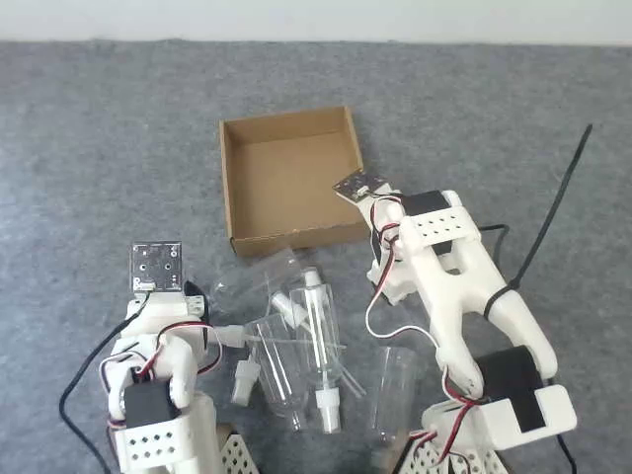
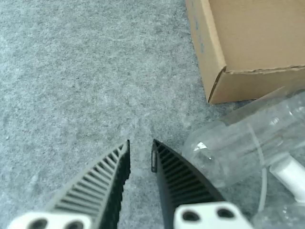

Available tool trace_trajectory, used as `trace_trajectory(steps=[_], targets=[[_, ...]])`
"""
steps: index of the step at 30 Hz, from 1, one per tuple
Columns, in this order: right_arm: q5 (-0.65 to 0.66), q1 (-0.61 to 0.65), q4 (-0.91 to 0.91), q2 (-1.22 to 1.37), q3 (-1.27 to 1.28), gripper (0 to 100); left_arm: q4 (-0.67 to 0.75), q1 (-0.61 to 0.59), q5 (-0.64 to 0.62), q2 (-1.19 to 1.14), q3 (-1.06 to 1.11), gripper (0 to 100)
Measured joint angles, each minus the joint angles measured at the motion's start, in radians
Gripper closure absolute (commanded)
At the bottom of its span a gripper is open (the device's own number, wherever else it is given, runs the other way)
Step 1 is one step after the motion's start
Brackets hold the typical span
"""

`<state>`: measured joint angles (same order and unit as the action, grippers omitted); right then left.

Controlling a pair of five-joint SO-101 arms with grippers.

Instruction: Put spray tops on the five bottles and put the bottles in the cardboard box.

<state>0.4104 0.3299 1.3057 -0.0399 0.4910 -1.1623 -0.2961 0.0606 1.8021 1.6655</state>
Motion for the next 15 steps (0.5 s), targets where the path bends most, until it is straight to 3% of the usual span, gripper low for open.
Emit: trace_trajectory(steps=[10, 15], targets=[[-0.061, 0.003, -0.058, 0.049, -0.015, 81.0, 0.0, 0.0, 0.0, 0.0, 0.0, 92], [-0.068, 0.003, -0.068, 0.092, -0.051, 74.7, 0.0, 0.0, 0.0, 0.0, 0.0, 92]])
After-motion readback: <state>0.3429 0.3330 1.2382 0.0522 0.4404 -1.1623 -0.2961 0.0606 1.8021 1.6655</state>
